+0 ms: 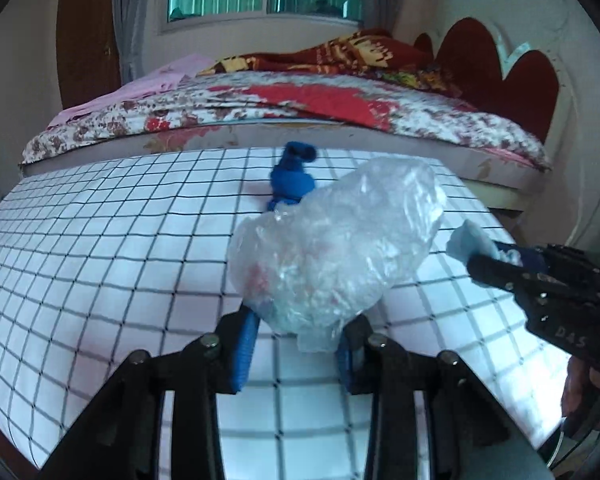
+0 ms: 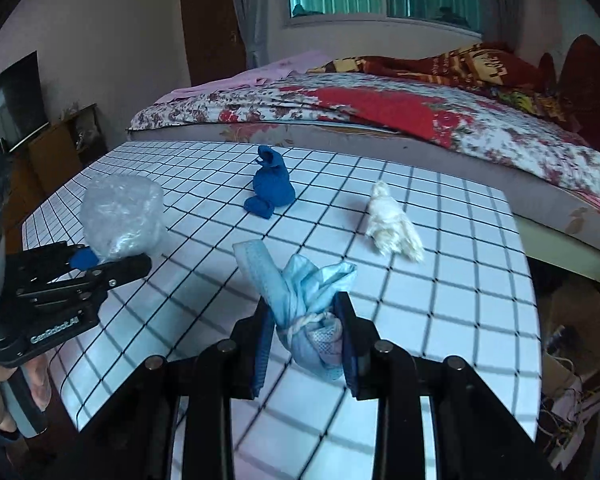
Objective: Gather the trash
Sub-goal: 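Carry the plastic bag and light blue cloth over the black bin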
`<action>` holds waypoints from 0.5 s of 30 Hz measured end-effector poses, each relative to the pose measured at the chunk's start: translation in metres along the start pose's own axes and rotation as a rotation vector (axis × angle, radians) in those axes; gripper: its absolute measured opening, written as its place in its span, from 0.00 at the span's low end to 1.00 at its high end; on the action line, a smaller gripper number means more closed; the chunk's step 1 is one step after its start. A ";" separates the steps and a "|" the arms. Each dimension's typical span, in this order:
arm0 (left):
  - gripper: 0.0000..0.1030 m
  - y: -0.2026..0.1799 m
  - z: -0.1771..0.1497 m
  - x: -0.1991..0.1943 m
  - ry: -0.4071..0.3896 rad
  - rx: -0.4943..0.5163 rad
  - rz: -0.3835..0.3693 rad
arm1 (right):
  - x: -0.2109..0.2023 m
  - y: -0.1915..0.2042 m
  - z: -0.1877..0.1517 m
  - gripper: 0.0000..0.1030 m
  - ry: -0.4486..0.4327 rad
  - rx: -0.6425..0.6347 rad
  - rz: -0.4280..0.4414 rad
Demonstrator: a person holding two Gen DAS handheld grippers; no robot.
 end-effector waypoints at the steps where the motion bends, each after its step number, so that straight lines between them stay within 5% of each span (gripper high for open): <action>1: 0.34 -0.003 -0.003 -0.005 0.001 -0.003 -0.008 | -0.008 0.000 -0.003 0.30 -0.001 0.004 -0.005; 15: 0.34 -0.062 -0.032 -0.079 -0.025 0.007 -0.079 | -0.130 -0.015 -0.034 0.30 -0.069 0.049 -0.135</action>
Point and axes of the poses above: each gripper's, at about its wrist camera, not at the fingertips, and x roughly the way its jaws point, y to its left, z to its top, the point moved 6 cm from there along x, roughly the way its jaws point, and after that the axes turned 14 degrees about -y, right-handed, at the moved point
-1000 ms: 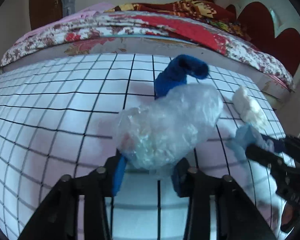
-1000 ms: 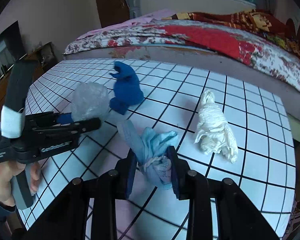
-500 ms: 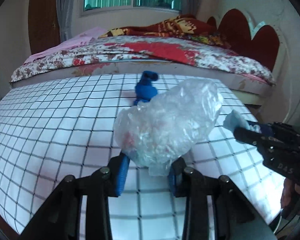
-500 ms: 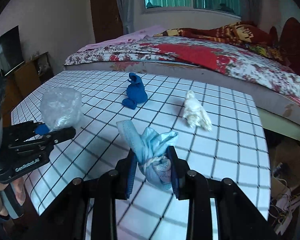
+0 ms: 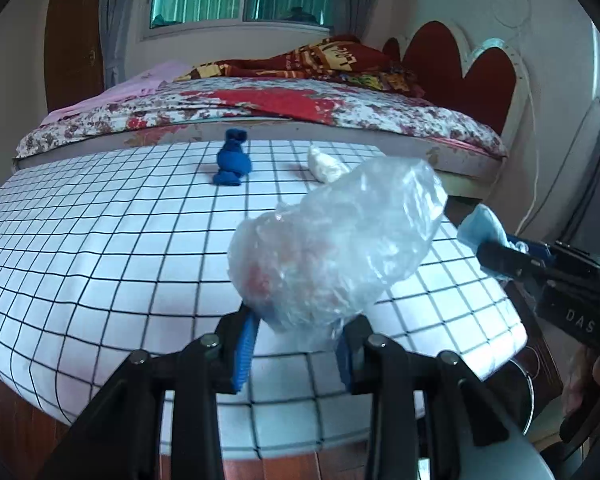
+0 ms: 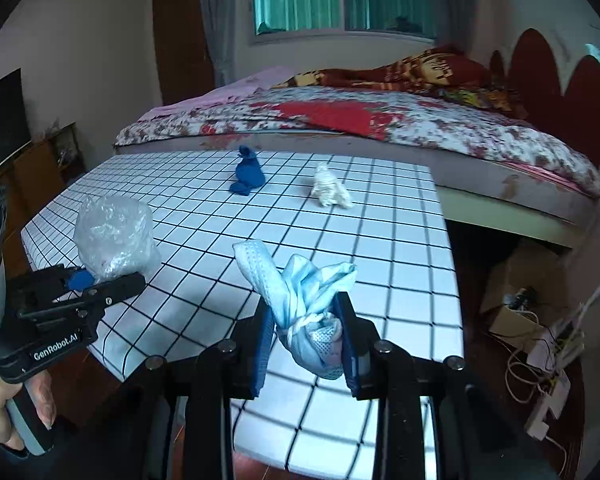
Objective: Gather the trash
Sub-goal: 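Carry the plastic bag and light blue cloth over the black bin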
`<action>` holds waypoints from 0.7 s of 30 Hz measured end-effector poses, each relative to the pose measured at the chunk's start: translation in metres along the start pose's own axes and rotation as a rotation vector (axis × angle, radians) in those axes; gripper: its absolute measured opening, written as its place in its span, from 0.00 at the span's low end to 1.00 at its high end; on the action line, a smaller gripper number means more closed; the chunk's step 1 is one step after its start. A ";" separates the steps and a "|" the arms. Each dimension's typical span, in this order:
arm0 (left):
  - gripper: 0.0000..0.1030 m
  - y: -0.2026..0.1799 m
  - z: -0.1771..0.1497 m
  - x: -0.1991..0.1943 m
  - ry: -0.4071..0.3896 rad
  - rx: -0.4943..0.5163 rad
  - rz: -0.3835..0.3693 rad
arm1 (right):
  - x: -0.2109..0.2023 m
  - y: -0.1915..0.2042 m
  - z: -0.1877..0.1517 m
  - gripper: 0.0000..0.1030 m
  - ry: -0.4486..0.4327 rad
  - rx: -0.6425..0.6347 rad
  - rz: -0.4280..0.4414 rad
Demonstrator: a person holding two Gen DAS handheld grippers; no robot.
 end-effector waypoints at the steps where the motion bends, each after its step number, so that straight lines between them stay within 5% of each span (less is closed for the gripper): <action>1: 0.34 -0.004 -0.001 -0.004 -0.005 0.003 -0.003 | -0.005 -0.002 0.000 0.30 -0.007 0.003 -0.008; 21: 0.34 -0.086 0.001 -0.061 -0.096 0.073 -0.122 | -0.116 -0.035 0.001 0.31 -0.167 0.057 -0.084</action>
Point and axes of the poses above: each gripper's, at about its wrist camera, not at the fingertips, and x roughly the way its jaws point, y to its left, z to its top, the point moved 6 cm from there along x, roughly the way its jaws point, and after that the axes turned 14 degrees about -y, right-handed, at the moved point
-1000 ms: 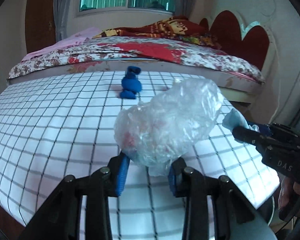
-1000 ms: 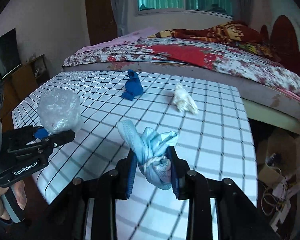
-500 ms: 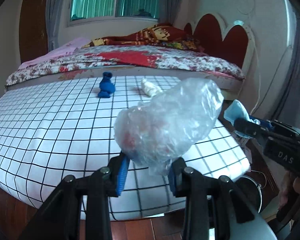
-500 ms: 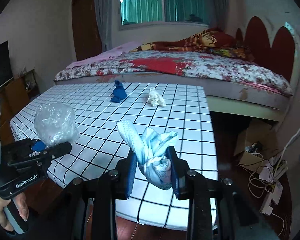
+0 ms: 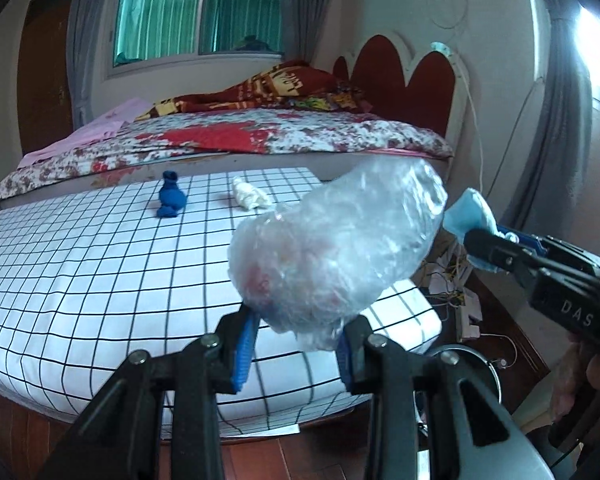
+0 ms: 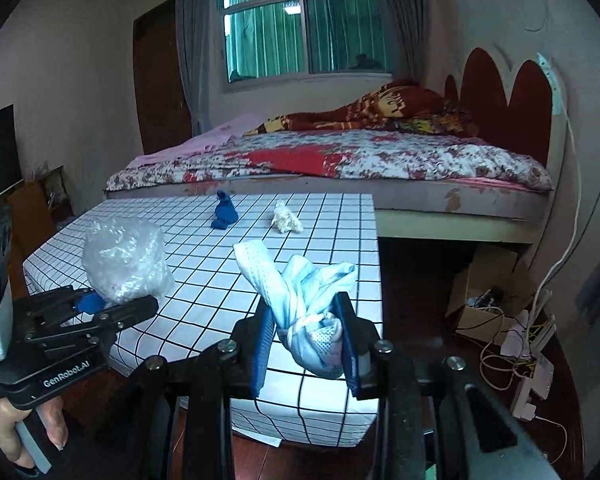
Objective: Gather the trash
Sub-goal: 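Carry the plastic bag and light blue cloth over the black bin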
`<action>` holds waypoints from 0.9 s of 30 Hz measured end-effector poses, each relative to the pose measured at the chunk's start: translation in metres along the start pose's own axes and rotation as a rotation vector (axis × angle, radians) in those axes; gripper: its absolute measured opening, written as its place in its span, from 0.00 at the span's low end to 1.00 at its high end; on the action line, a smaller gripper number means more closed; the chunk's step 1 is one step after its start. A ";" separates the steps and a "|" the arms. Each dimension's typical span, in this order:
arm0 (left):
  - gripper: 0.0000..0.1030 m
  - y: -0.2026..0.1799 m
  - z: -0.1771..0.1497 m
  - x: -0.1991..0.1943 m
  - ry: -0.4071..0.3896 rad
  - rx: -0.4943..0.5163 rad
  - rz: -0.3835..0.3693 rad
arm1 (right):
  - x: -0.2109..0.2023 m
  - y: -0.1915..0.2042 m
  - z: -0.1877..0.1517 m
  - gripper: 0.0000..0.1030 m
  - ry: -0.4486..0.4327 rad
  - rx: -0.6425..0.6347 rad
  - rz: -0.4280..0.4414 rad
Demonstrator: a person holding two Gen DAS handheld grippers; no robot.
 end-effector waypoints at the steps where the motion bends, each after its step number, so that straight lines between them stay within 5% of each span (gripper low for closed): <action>1: 0.34 -0.004 0.000 -0.001 -0.003 0.003 -0.005 | -0.004 -0.003 0.001 0.31 -0.008 -0.001 -0.008; 27: 0.34 -0.167 -0.042 0.014 0.064 0.132 -0.308 | -0.109 -0.139 -0.045 0.31 -0.008 0.095 -0.254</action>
Point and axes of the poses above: each gripper's, at about its wrist camera, not at the fingertips, and x roughly the way its jaws point, y to its left, z to its top, the point moved 6 cm from there along x, roughly the way its jaws point, and after that the axes turned 14 degrees about -y, right-handed, at the moved point
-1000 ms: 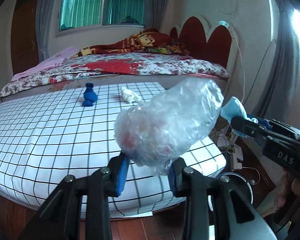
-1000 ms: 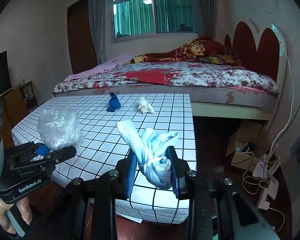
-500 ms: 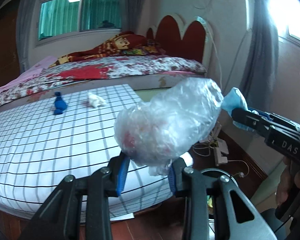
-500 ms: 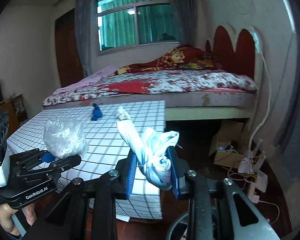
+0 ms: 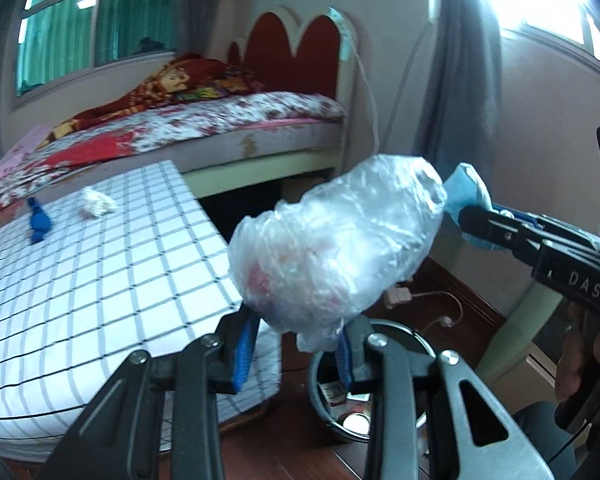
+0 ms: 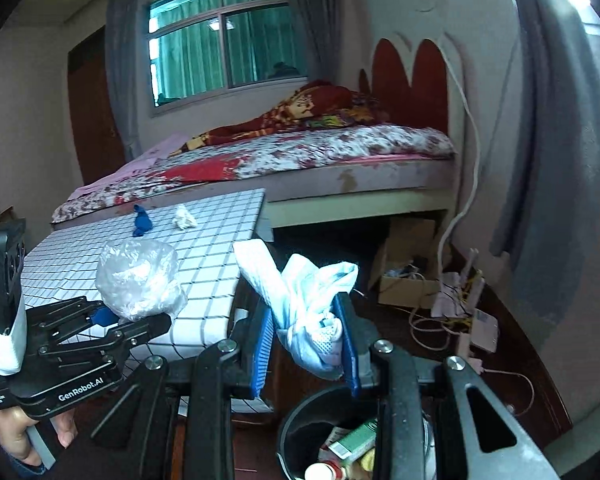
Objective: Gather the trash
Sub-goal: 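Carry the plastic bag and light blue cloth over the black bin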
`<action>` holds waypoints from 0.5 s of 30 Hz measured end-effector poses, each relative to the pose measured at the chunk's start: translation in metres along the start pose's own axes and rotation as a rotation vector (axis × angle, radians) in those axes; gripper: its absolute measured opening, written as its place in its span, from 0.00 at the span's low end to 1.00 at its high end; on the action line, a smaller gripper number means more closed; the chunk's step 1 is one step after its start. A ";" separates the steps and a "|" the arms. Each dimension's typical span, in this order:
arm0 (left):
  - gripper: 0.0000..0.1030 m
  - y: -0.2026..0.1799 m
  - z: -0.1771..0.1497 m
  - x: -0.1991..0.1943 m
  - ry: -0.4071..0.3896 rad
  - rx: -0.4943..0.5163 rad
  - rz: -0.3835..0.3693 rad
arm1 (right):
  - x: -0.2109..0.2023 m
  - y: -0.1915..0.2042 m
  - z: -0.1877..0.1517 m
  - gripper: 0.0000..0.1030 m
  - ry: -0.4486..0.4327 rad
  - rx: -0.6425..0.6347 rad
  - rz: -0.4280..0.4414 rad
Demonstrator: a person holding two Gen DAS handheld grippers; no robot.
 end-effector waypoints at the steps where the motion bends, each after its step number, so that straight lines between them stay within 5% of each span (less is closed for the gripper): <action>1: 0.34 -0.005 -0.002 0.003 0.007 0.003 -0.009 | -0.002 -0.004 -0.003 0.31 0.004 0.001 -0.005; 15: 0.35 -0.055 -0.052 0.041 0.123 0.044 -0.119 | -0.006 -0.059 -0.064 0.31 0.115 0.045 -0.071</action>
Point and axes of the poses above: each gripper's, at about its wrist camera, not at the fingertips, and x roughly the way its jaws point, y to its left, z to its top, the point moved 6 cm from there along x, roughly the way its jaws point, and after that the axes turned 14 degrees about -y, right-handed, at the moved point
